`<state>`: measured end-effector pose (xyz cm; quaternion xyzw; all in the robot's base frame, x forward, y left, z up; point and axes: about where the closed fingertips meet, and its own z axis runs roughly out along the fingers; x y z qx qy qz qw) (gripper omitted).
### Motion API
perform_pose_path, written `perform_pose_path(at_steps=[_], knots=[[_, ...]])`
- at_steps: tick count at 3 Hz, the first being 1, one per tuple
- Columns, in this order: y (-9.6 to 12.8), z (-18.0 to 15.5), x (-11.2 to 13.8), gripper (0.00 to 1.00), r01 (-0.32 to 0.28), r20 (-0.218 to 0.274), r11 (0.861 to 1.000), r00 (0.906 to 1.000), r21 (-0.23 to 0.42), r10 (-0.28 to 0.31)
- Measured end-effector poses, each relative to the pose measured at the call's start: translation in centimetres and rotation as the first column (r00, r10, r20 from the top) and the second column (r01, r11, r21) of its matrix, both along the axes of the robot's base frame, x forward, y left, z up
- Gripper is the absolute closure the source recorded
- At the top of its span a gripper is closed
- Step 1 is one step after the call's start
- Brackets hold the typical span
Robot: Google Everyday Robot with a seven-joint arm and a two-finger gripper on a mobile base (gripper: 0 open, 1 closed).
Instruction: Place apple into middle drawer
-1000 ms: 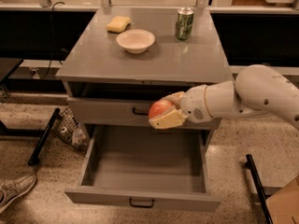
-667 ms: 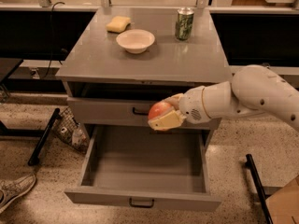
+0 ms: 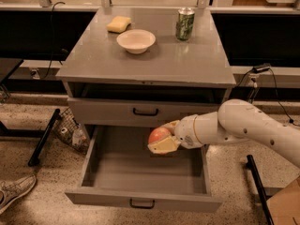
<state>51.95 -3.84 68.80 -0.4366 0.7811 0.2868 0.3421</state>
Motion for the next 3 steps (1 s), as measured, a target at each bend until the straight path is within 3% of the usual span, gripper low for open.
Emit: perform_pose_path(at_steps=[1,3], knots=[[-0.1,-3.2,1.3,1.00,0.044,-0.004,0.999,0.9990,-0.001,-0.044],[0.5,-13.1,6.2,1.00,0.156,0.006,0.987,0.9877,-0.032,-0.156]])
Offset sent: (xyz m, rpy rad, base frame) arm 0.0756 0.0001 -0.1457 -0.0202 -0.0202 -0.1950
